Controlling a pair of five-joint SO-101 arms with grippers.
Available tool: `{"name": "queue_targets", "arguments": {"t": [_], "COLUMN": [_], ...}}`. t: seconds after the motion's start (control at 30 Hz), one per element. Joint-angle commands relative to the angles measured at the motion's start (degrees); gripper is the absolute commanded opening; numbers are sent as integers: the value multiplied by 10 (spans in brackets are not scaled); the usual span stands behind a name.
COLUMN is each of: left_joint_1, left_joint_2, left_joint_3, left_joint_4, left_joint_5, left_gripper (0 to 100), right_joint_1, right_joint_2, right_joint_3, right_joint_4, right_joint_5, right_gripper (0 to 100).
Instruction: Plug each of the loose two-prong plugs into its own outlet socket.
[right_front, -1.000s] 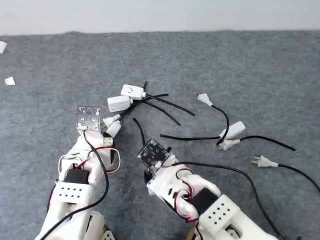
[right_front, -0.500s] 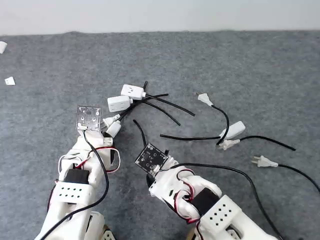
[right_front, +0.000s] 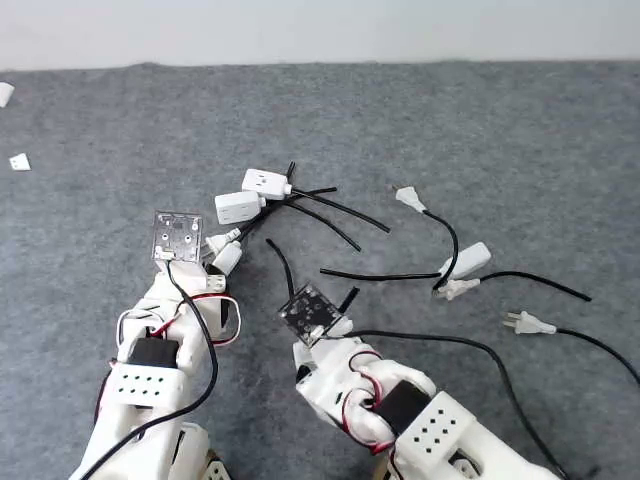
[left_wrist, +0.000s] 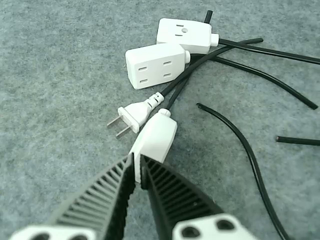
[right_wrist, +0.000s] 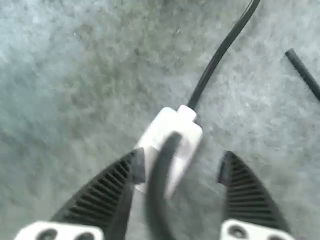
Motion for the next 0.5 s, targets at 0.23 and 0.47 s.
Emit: {"name": "queue_targets", "arguments": {"t": [0.23,0.47], "left_joint_1": [-2,-2], "left_joint_2": [-11,-11], "left_joint_3": [-6,-6], "left_joint_4": [-14,-15], "left_joint_5": [4,4], "left_gripper": [13,13], "right_joint_1": [-45,-22], "right_joint_2": [-1,163], "right_joint_3": [-29,-100], "right_joint_4": [-25,-36], "right_joint_5": [-54,-54], "right_gripper": [250,281]}}
